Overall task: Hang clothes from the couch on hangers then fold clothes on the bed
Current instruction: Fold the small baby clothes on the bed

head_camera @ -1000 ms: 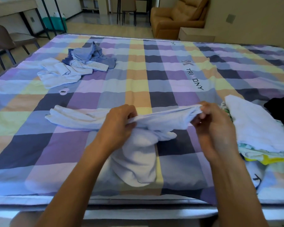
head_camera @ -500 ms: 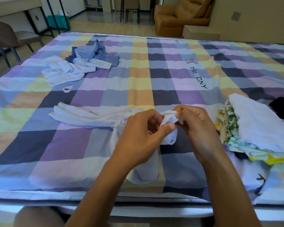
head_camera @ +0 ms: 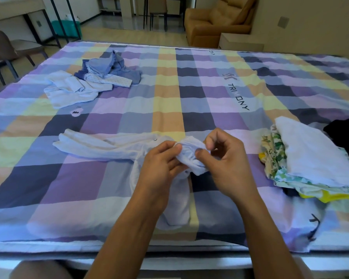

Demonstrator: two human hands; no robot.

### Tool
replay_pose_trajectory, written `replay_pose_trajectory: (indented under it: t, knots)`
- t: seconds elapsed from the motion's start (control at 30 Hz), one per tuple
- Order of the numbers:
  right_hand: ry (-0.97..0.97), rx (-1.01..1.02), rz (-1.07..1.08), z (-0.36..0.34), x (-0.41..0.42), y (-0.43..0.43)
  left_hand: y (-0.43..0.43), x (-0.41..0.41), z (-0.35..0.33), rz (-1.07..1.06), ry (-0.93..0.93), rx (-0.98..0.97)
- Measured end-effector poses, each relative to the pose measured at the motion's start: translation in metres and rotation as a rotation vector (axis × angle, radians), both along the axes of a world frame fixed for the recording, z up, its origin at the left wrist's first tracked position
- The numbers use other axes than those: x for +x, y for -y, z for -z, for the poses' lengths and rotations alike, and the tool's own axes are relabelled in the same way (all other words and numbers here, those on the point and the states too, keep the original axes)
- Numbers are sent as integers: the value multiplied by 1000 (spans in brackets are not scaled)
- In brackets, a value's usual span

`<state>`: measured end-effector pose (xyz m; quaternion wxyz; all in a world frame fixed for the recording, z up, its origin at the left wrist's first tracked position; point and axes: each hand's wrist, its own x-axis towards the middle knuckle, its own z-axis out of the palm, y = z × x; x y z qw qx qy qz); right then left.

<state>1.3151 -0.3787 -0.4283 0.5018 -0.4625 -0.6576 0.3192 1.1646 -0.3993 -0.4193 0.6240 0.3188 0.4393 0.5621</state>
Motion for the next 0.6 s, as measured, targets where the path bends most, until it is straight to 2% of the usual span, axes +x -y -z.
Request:
replay_pose_trajectory:
  t: [0.1, 0.17, 0.23, 0.33, 0.47, 0.6]
  knots:
    - [145, -39, 14, 7, -1, -2, -6, -10, 9, -22, 120, -56]
    - [102, -56, 60, 10, -4, -3, -8, -13, 11, 70, 180, -126]
    - [-61, -129, 70, 9, -6, -4, -7, -11, 8, 172, 237, -181]
    - [-355, -326, -54, 4, -6, -3, -11, -12, 15, 195, 293, -189]
    - [-634, -595, -268, -1, -3, 0, -12, -8, 22, 99, 160, -161]
    - [-802, -677, -378, 0, -6, 1, -14, 0, 24, 38, 63, -103]
